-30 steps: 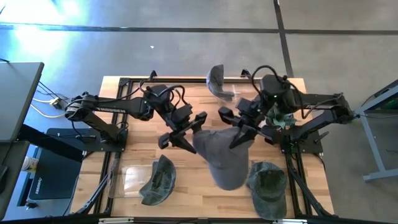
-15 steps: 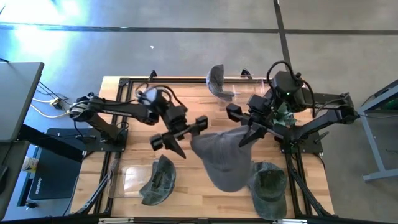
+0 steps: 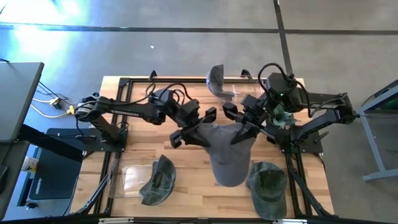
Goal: Pick & Place hat
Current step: Put the gray cap into the top transparent bin
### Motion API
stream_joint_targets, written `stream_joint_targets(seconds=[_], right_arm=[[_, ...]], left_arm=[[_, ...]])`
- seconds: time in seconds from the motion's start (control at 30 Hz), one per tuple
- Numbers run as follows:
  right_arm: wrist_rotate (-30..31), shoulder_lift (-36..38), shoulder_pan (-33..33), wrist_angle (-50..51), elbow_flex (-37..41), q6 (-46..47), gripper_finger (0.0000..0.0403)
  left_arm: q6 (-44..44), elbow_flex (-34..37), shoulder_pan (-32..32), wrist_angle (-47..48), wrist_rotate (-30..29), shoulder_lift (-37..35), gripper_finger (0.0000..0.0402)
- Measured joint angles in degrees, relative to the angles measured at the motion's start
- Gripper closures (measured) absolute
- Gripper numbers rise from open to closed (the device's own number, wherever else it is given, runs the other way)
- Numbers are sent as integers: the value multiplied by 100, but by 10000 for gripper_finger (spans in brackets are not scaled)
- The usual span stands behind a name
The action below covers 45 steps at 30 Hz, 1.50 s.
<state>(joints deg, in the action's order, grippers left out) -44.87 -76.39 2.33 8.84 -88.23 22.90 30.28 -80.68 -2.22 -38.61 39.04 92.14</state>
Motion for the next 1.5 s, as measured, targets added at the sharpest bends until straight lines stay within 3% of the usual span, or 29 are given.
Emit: stream_joint_targets(seconds=[0.2, 0.5, 0.67, 0.8, 0.97, 1.13, 1.3, 1.5], right_arm=[[197, -12, -9, 620, 0, -217, 397], [43, -8, -4, 650, 0, 167, 395], [-467, -8, 174, 675, 0, 221, 399], [-480, -2, 302, 663, 0, 498, 393], [-106, -10, 307, 663, 0, 870, 352], [-105, -10, 208, 637, 0, 1412, 273], [-83, -103, 279, 700, 0, 1389, 186], [-73, -163, 457, 1123, -2, 1137, 153]], left_arm=[[267, 0, -2, -200, 176, 7, 189], [603, 0, 2, -196, 682, 7, 195], [625, 0, 0, -168, 1092, -62, 252], [614, -7, 0, -166, 1170, -135, 319], [575, -7, 2, -161, 1157, -173, 393], [557, -7, -1, 31, 850, -168, 385], [565, -7, 230, 480, 523, -168, 398], [643, 1, 494, 544, 456, -296, 400]])
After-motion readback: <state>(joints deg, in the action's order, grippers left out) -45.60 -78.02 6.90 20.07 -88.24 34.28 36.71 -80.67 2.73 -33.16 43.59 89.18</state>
